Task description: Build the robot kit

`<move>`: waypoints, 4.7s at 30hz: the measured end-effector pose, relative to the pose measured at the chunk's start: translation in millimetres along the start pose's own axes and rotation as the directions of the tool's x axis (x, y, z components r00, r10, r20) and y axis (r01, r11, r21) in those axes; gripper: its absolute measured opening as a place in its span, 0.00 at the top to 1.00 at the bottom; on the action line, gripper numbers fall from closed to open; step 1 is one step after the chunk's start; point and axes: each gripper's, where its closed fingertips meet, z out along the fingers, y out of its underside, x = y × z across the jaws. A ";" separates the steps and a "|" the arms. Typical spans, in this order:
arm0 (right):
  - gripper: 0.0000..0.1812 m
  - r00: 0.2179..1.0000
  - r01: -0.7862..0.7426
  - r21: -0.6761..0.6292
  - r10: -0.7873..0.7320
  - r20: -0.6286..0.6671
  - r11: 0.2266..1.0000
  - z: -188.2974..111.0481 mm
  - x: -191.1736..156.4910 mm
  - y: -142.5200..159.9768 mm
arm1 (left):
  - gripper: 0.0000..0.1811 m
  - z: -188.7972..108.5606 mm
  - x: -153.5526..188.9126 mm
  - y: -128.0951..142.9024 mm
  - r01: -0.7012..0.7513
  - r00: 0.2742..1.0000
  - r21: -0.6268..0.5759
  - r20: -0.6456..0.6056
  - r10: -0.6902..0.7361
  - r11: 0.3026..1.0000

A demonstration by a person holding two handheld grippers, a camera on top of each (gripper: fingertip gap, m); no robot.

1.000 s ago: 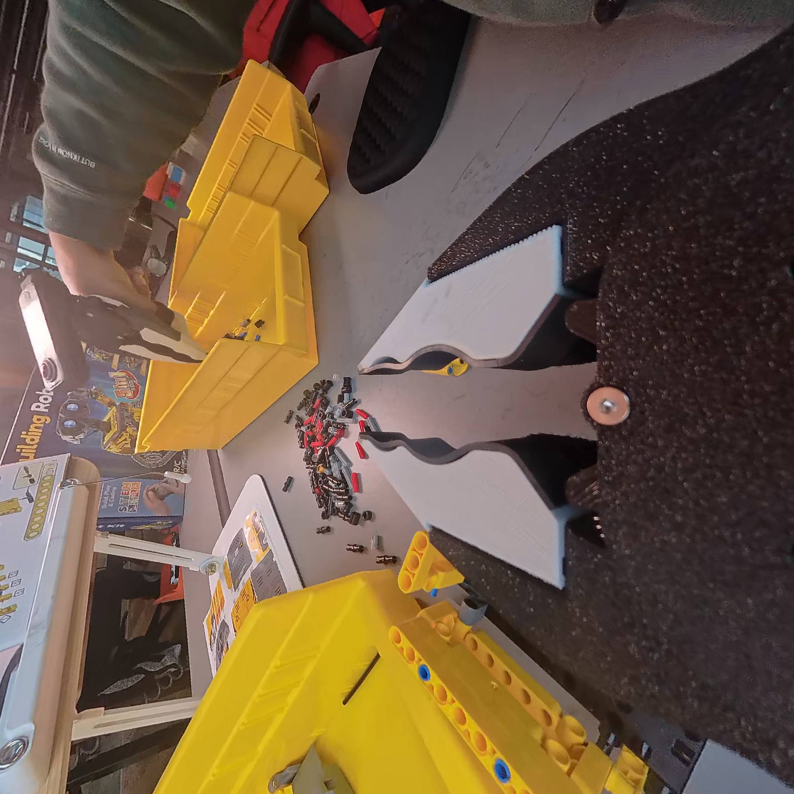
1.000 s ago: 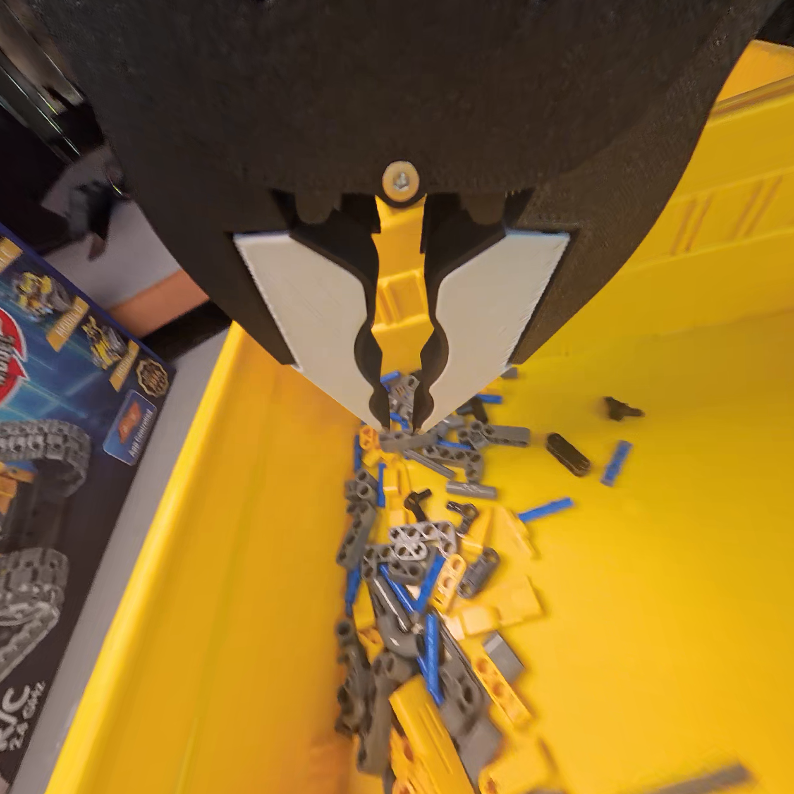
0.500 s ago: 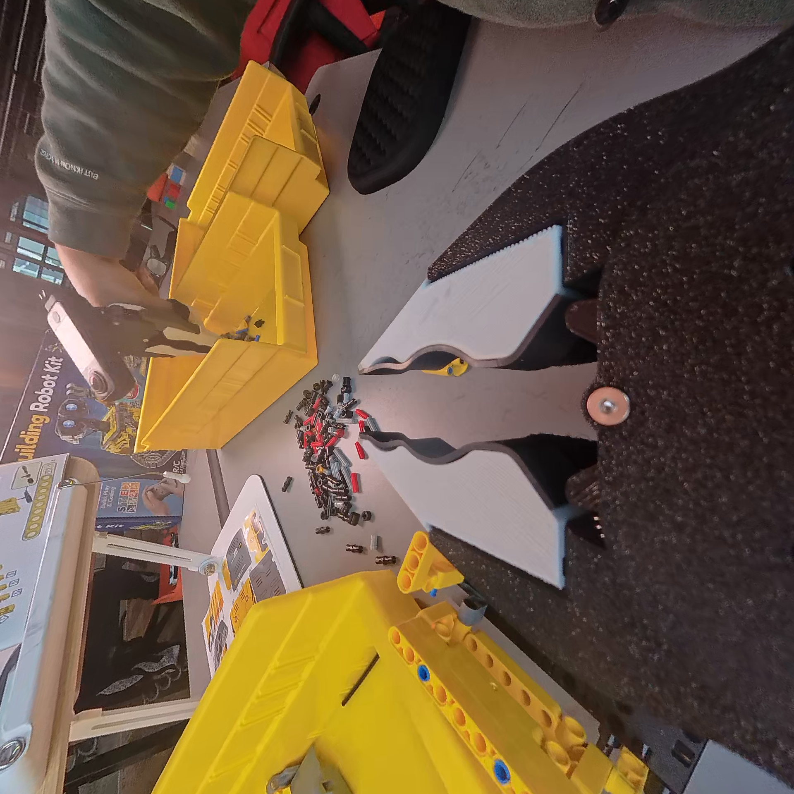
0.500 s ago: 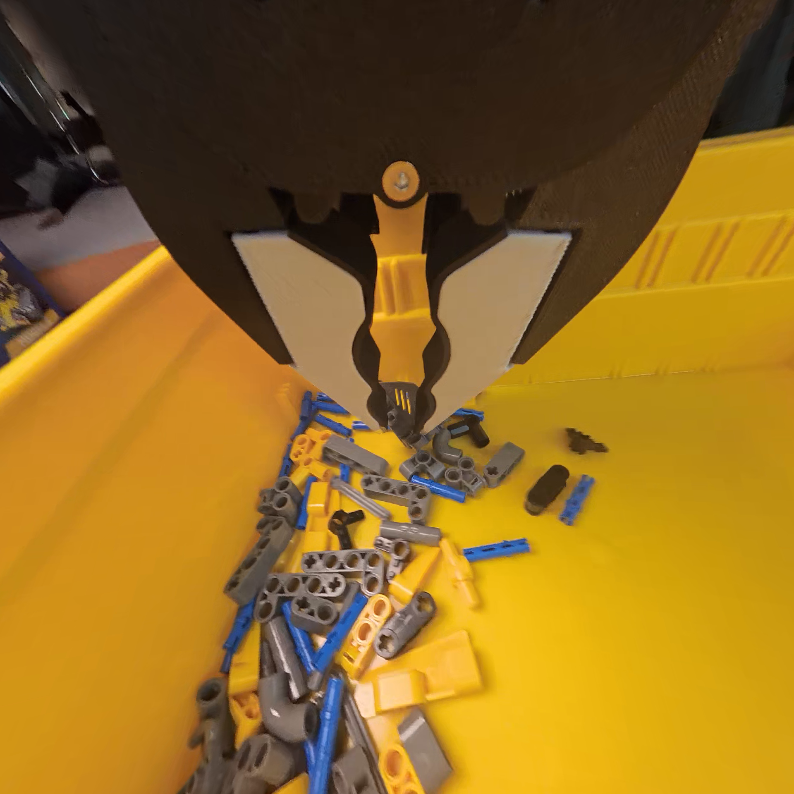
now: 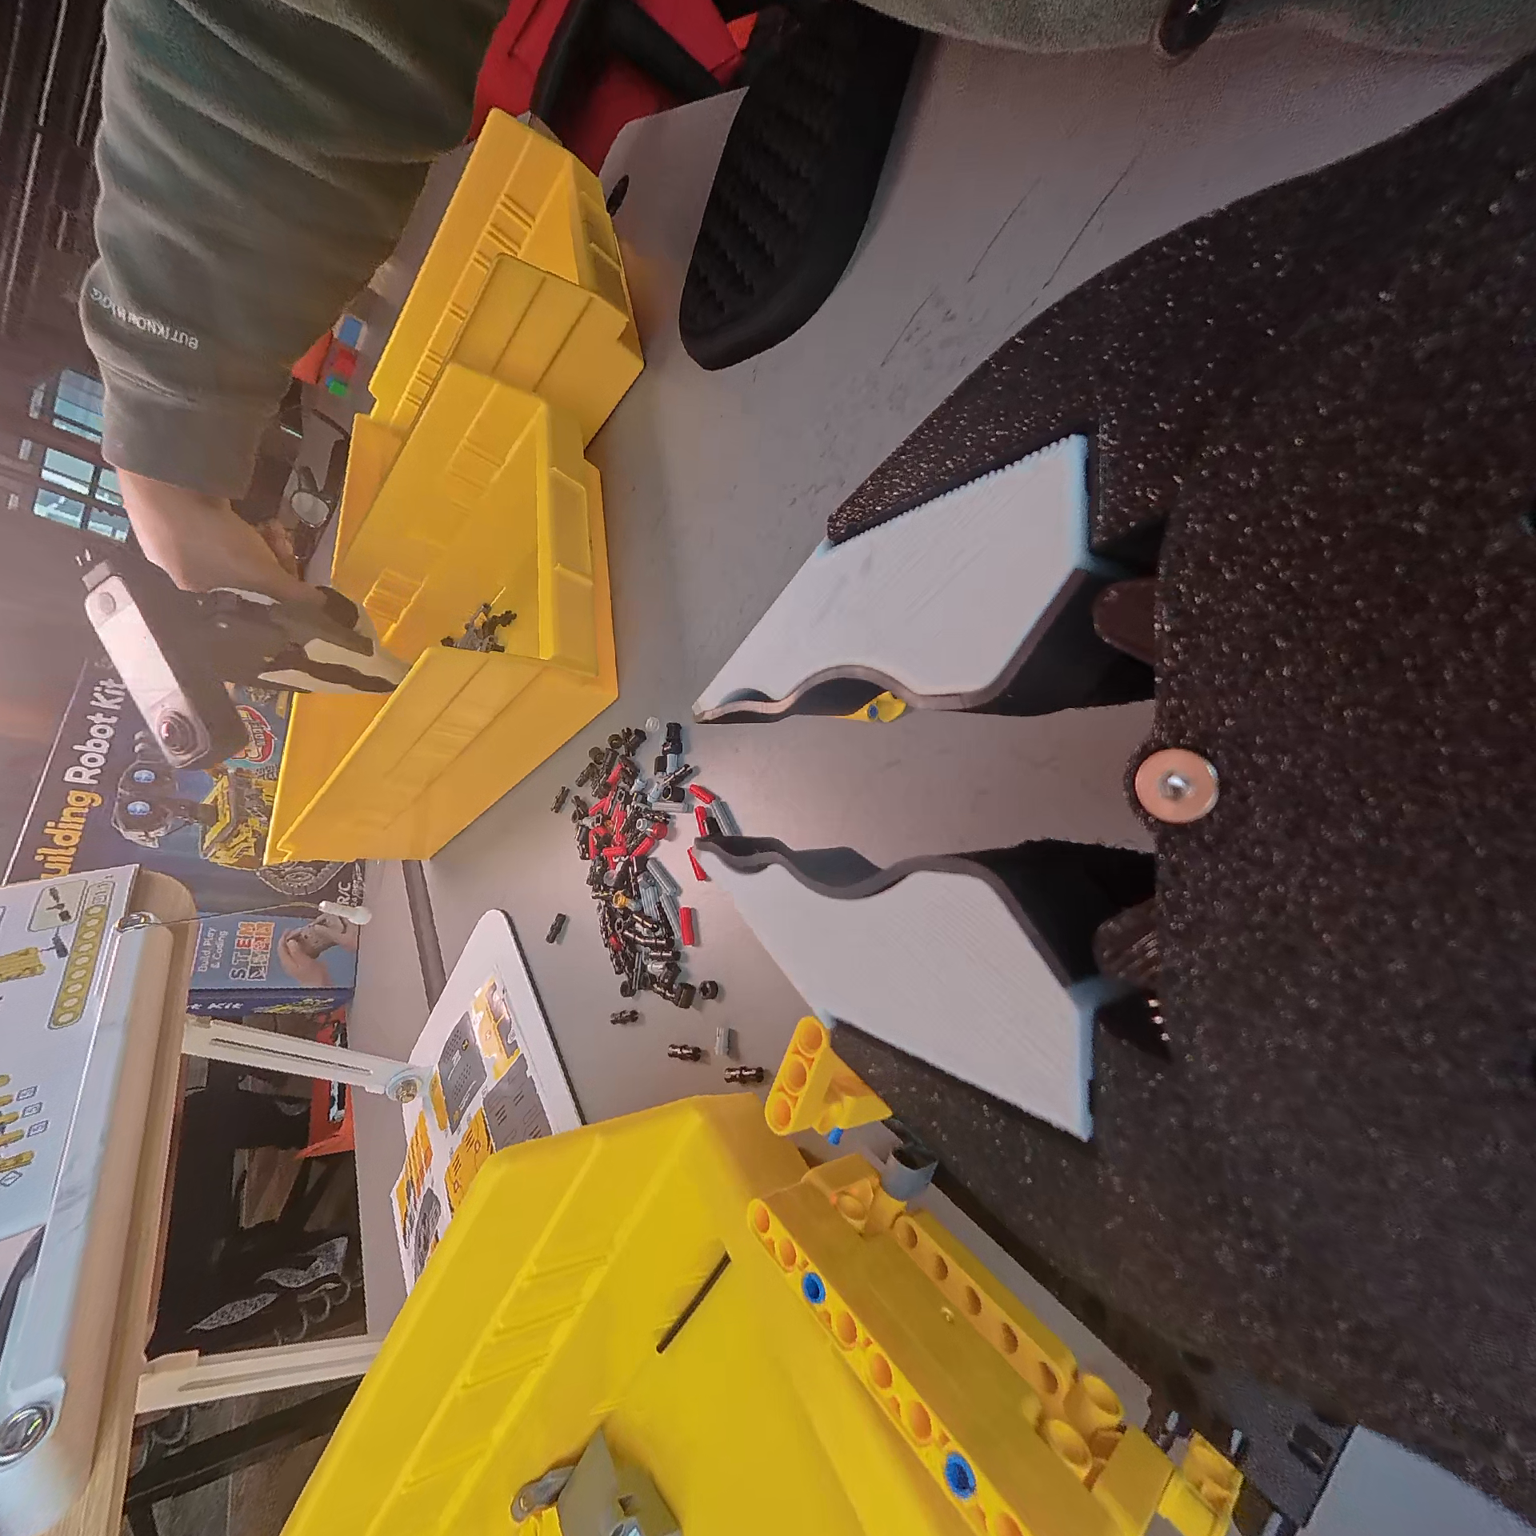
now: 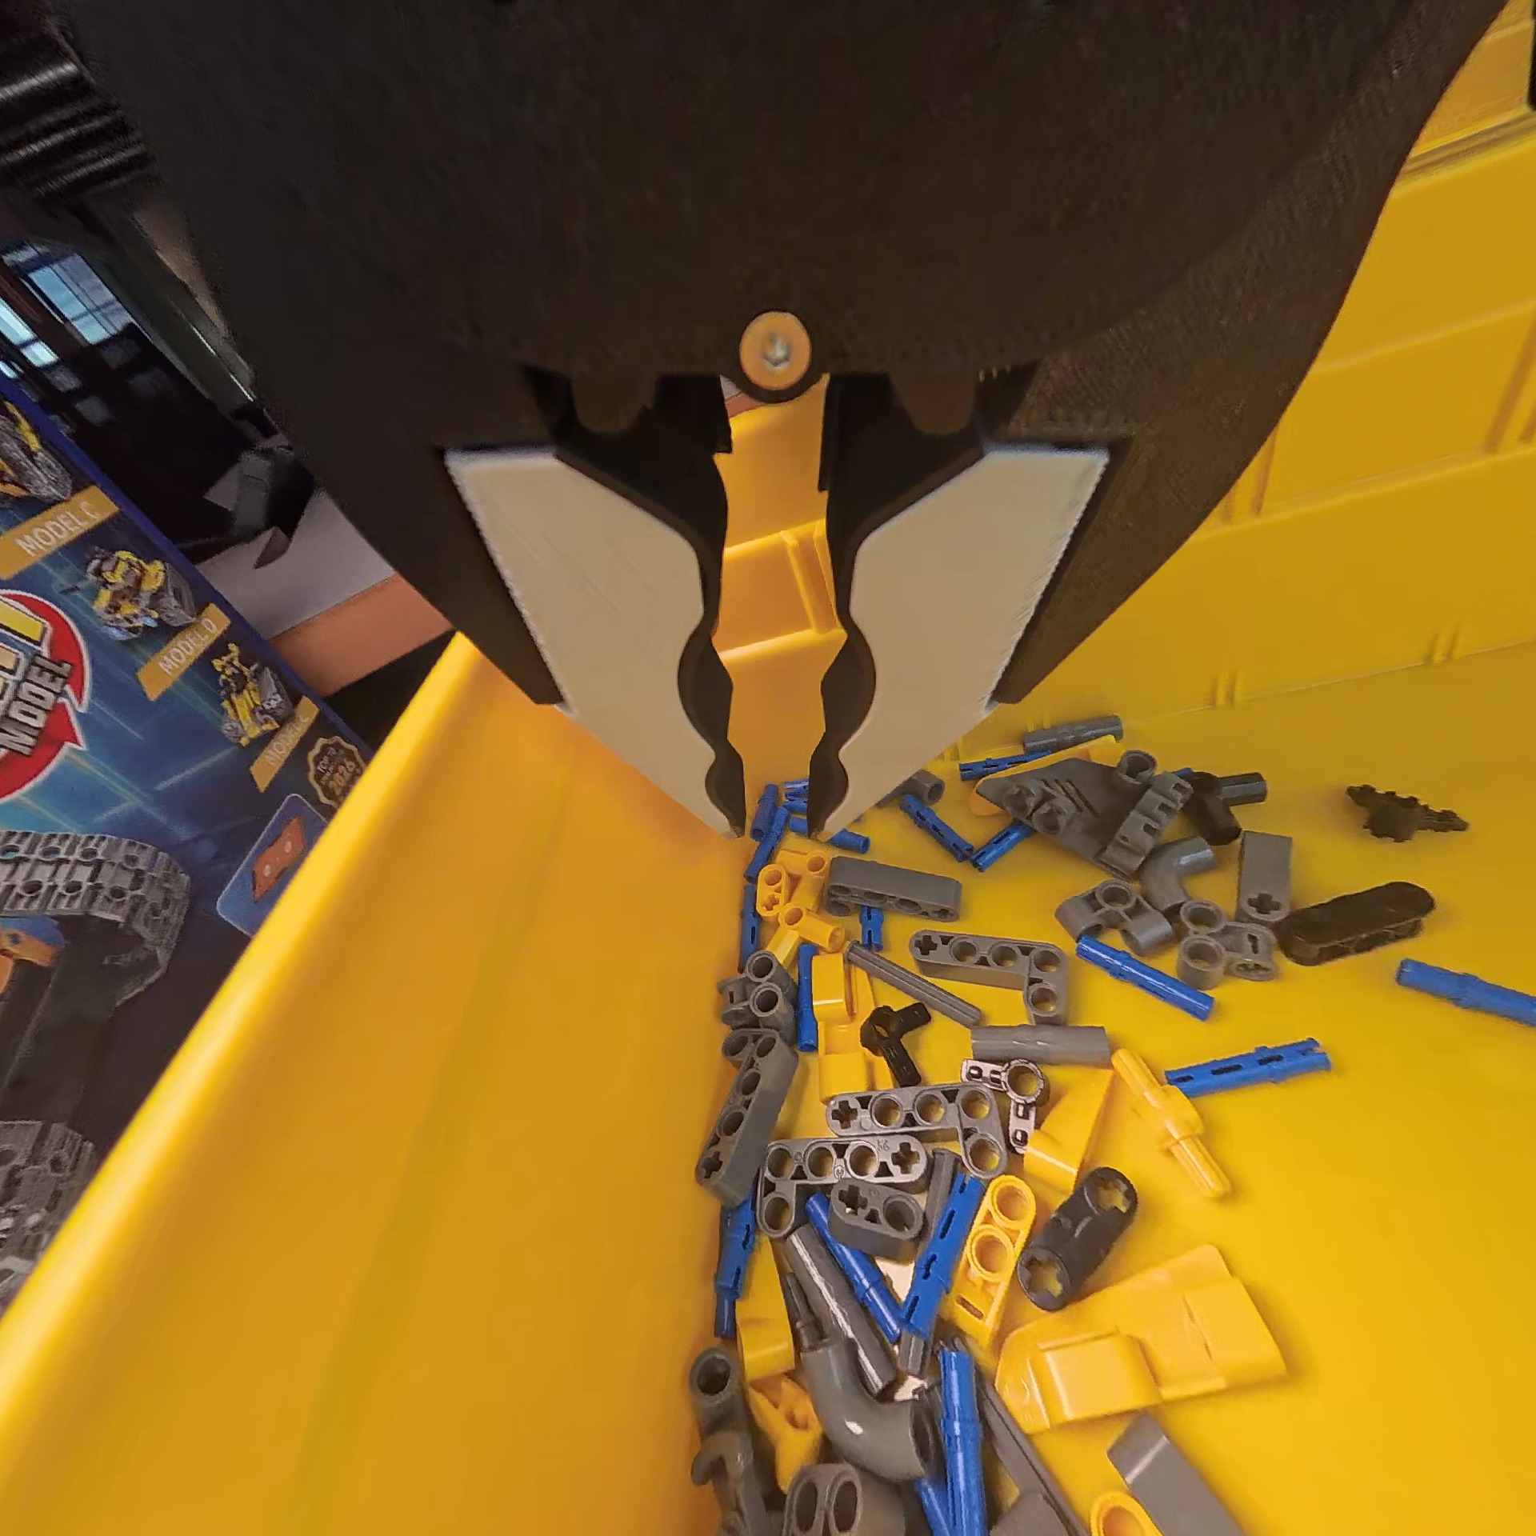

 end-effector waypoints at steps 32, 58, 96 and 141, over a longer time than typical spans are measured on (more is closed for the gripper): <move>0.91 0.990 -0.125 0.520 0.071 0.123 0.845 -27.1 -24.8 -125.4 | 0.80 -6.0 -19.1 -2.0 -0.083 0.983 -0.008 0.161 0.083 0.997; 0.91 0.978 0.125 0.326 -0.171 0.116 0.937 -45.9 -71.6 -56.6 | 0.80 -3.6 -18.9 0.7 -0.077 0.985 -0.022 0.151 0.079 0.997; 0.88 0.955 0.220 0.263 -0.262 0.140 0.939 -35.4 -99.1 -47.0 | 0.80 -2.4 -19.8 2.6 -0.071 0.986 -0.032 0.151 0.075 0.997; 0.92 0.949 -0.163 0.883 0.315 0.019 0.439 -203.0 -80.0 89.7 | 0.80 -1.2 -15.6 -0.3 -0.153 0.969 -0.028 0.192 0.155 0.988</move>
